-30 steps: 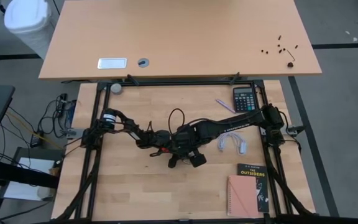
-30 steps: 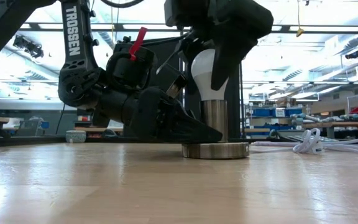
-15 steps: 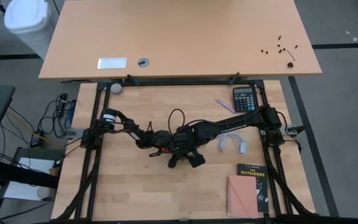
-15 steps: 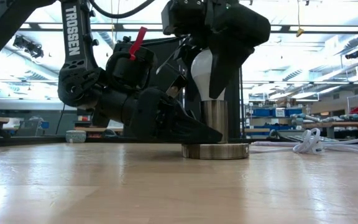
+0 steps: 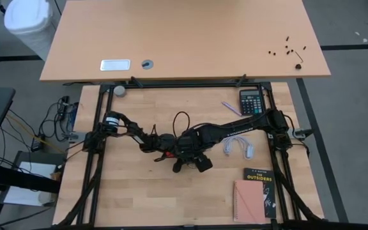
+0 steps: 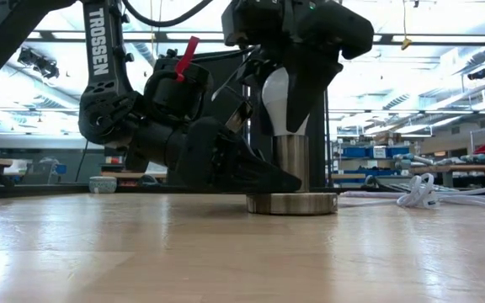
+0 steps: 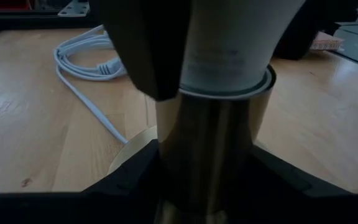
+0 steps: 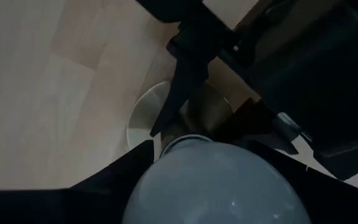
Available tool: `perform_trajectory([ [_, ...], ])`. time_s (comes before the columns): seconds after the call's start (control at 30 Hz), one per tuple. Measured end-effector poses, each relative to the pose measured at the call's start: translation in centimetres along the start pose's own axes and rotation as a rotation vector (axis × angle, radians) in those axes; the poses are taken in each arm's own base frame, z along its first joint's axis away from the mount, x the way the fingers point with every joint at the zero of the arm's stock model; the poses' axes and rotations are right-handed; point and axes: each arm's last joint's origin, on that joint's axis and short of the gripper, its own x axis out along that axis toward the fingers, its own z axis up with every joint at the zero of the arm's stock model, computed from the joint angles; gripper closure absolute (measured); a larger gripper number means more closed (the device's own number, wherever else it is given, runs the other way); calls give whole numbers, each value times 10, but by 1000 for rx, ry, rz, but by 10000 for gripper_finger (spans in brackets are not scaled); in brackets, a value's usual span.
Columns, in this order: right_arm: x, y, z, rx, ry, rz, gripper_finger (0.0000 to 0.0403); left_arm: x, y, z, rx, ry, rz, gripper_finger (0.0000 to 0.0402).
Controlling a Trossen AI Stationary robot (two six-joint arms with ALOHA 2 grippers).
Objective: Screw lightbulb
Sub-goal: Insert the light bulb into the lamp
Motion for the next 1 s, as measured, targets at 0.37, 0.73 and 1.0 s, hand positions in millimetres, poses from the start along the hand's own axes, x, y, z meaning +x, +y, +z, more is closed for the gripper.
perform_trajectory([
  [0.37, -2, -5, -2, 127, 12, -1, 127, 0, 0, 0, -2, -1, 1, 204],
  [0.73, -2, -7, -2, 569, 10, -2, 134, 0, 0, 0, -9, -1, 5, 204],
  [1.0, -4, -7, -2, 933, 5, 15, 126, 0, 0, 0, -17, -1, 12, 204],
])
